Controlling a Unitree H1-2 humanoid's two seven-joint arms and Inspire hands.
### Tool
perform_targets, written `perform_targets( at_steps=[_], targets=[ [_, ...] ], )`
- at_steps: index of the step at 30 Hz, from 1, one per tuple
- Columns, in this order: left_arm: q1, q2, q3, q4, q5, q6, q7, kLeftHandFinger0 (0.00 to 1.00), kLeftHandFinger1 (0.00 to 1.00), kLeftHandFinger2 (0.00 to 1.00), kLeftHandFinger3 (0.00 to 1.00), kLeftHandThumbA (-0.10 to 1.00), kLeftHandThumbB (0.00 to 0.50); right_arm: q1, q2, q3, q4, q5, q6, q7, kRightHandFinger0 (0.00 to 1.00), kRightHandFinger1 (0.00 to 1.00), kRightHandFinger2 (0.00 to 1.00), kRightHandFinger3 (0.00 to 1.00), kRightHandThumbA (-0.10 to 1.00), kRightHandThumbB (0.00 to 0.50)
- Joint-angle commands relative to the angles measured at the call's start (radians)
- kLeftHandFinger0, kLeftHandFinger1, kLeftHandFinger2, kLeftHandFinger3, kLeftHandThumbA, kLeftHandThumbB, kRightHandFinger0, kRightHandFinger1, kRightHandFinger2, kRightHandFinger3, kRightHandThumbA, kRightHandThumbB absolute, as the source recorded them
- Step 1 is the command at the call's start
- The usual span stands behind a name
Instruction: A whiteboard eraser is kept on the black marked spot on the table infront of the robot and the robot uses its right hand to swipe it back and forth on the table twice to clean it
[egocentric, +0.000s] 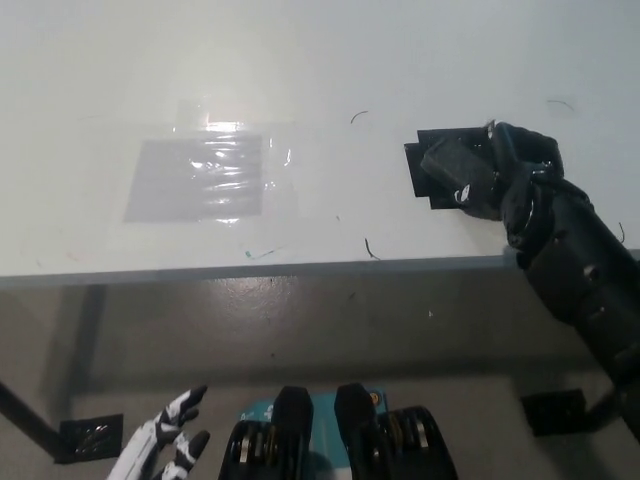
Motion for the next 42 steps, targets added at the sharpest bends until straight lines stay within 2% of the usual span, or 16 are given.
perform_targets(
  at_steps=[1,3,4,7,12,13,19,21,22,23,25,27,28,31,34,42],
  targets=[
    [0.024,0.01,0.0,-0.035,0.012,-0.031,0.006,1.0,1.0,1.0,1.0,0.79,0.488,0.061,0.055,0.014,0.002,0.012,-0.021,0.015,0.0,0.0,0.09,0.94,-0.04,0.185],
    [0.03,0.01,-0.001,-0.035,0.005,-0.031,0.001,1.0,1.0,1.0,1.0,0.79,0.485,0.076,0.072,0.025,0.001,0.006,-0.02,0.007,0.0,0.0,0.08,0.91,-0.02,0.174],
    [0.032,0.011,-0.003,-0.035,-0.004,-0.033,-0.005,1.0,1.0,1.0,1.0,0.77,0.479,0.083,0.085,0.026,-0.005,0.006,-0.012,0.004,0.0,0.01,0.09,1.0,-0.04,0.182],
    [0.037,0.013,-0.005,-0.033,-0.005,-0.032,-0.009,1.0,1.0,1.0,1.0,0.77,0.478,0.09,0.117,0.034,-0.026,0.006,0.001,0.008,0.03,0.06,0.17,1.0,0.01,0.17],
    [0.048,0.013,-0.012,-0.035,0.01,-0.024,-0.007,1.0,1.0,1.0,1.0,0.78,0.483,0.077,0.19,0.051,-0.063,0.001,0.033,0.019,0.0,0.0,0.11,1.0,0.01,0.174],
    [0.049,0.011,-0.014,-0.034,0.011,-0.022,-0.007,1.0,1.0,1.0,1.0,0.78,0.485,0.069,0.211,0.058,-0.081,-0.001,0.036,0.024,0.0,0.01,0.11,0.93,-0.01,0.17],
    [0.031,0.011,-0.019,-0.029,0.015,-0.022,-0.008,1.0,1.0,1.0,1.0,0.78,0.485,-0.011,0.304,0.066,-0.121,0.001,0.068,0.045,0.0,0.0,0.06,1.0,-0.08,0.182],
    [0.026,0.014,-0.018,-0.031,0.013,-0.02,-0.009,1.0,1.0,1.0,1.0,0.78,0.484,-0.044,0.331,0.069,-0.122,-0.002,0.072,0.05,0.0,0.0,0.05,0.91,-0.1,0.182],
    [0.025,0.017,-0.017,-0.031,0.011,-0.023,-0.009,1.0,1.0,1.0,1.0,0.78,0.482,-0.063,0.348,0.076,-0.125,-0.009,0.085,0.057,0.0,0.02,0.08,0.95,-0.09,0.175],
    [0.025,0.02,-0.016,-0.031,0.01,-0.023,-0.01,1.0,1.0,1.0,1.0,0.79,0.487,-0.074,0.358,0.077,-0.129,-0.01,0.089,0.06,0.0,0.0,0.06,0.82,-0.1,0.176],
    [0.023,0.021,-0.016,-0.031,0.009,-0.022,-0.011,1.0,1.0,1.0,1.0,0.79,0.489,-0.082,0.365,0.074,-0.128,-0.008,0.085,0.065,0.0,0.01,0.04,0.69,-0.1,0.181],
    [0.02,0.02,-0.017,-0.031,0.01,-0.019,-0.012,1.0,1.0,1.0,1.0,0.79,0.489,-0.096,0.373,0.072,-0.118,-0.012,0.091,0.068,0.0,0.02,0.05,0.76,-0.09,0.189],
    [0.019,0.02,-0.018,-0.032,0.02,-0.021,-0.008,1.0,1.0,1.0,1.0,0.79,0.488,-0.103,0.378,0.07,-0.112,-0.013,0.091,0.067,0.0,0.03,0.05,0.7,-0.07,0.195],
    [0.019,0.02,-0.018,-0.033,0.021,-0.019,-0.008,1.0,1.0,1.0,1.0,0.8,0.489,-0.107,0.38,0.072,-0.099,-0.021,0.093,0.066,0.0,0.04,0.06,0.76,-0.1,0.184],
    [0.019,0.021,-0.019,-0.034,0.02,-0.021,-0.009,1.0,1.0,1.0,1.0,0.79,0.484,-0.107,0.372,0.071,-0.08,-0.021,0.092,0.071,0.0,0.05,0.08,0.98,-0.1,0.178],
    [0.014,0.022,-0.018,-0.037,0.019,-0.015,-0.008,1.0,1.0,1.0,1.0,0.79,0.492,-0.068,0.264,0.051,-0.05,-0.007,0.06,0.063,0.0,0.0,0.03,1.0,-0.1,0.168]
  ],
)
